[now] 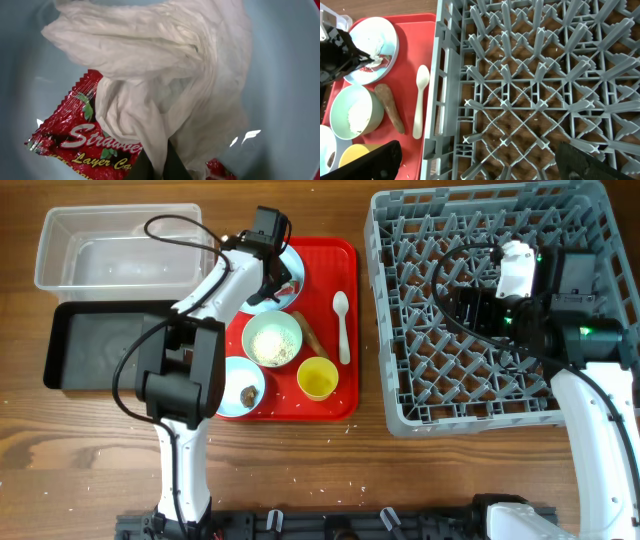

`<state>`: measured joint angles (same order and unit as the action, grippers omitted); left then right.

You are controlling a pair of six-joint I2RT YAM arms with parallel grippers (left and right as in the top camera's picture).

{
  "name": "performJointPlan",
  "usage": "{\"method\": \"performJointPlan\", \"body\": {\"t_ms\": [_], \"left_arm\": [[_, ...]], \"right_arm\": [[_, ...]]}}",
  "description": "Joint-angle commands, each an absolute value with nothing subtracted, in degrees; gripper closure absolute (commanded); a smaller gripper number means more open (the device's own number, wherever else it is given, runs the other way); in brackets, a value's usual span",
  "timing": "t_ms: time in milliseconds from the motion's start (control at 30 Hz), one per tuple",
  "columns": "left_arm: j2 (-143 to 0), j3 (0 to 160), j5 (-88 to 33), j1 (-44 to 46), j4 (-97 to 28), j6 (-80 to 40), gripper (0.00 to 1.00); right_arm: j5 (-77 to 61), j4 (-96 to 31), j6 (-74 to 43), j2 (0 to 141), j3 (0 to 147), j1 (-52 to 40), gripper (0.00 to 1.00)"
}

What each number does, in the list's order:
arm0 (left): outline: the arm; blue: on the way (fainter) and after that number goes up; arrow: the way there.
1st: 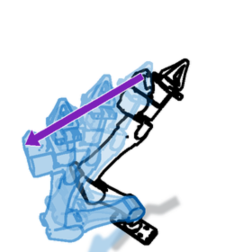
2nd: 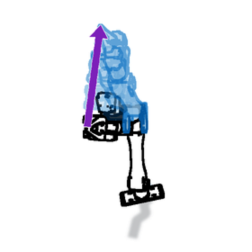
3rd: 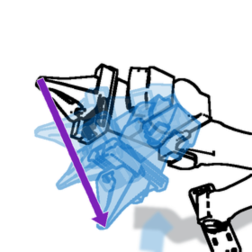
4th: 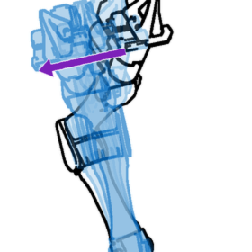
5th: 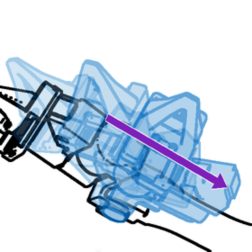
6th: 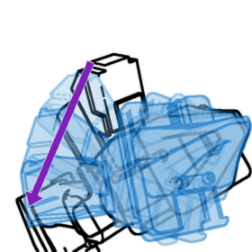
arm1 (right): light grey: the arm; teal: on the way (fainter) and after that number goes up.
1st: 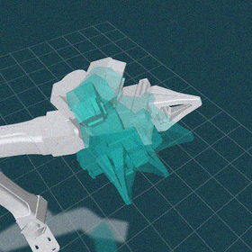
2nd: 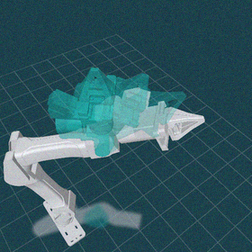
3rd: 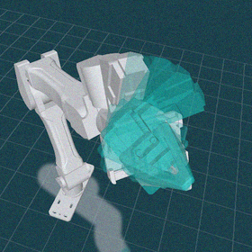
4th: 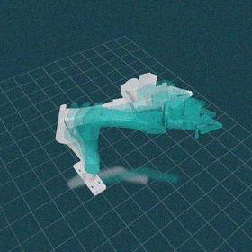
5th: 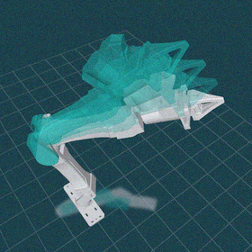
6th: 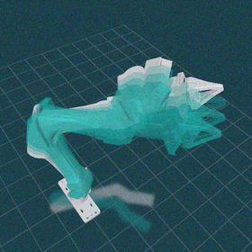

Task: Sort waste into correct bins and load items into the dishwasher rack
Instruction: 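Carry the tissue with the left gripper and drop it in the clear bin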

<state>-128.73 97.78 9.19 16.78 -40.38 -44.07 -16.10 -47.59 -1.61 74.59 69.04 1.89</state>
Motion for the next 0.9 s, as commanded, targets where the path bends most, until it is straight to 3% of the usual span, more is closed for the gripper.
{"method": "performJointPlan", "body": {"t_ms": [0, 333, 567, 800, 867], "left_arm": [[-120.2, 99.4, 8.4, 16.6, -39.9, -35.4, 0.96], [-106.3, 99.4, 10.6, 10.3, -40.4, -30.2, 0.96], [-109.0, 99.3, 10.5, -3.2, -41.4, -29.9, 0.96], [-115.7, 99.3, 12.1, -7.3, -40.4, -24.6, 0.96], [-116.8, 99.3, 12.1, -7.9, -39.8, -22.8, 0.92]], "right_arm": [[-17.1, -47.7, -1.5, 74.8, 70.0, 1.8, 0.0], [-17.1, -48.1, -1.5, 74.8, 70.0, 1.8, 0.0], [-17.1, -48.1, -1.5, 74.8, 70.0, 1.8, 0.0], [-17.1, -47.6, -1.5, 74.8, 70.0, 1.8, 0.0], [-17.1, -47.6, -1.5, 74.8, 70.0, 1.8, 0.0]]}}
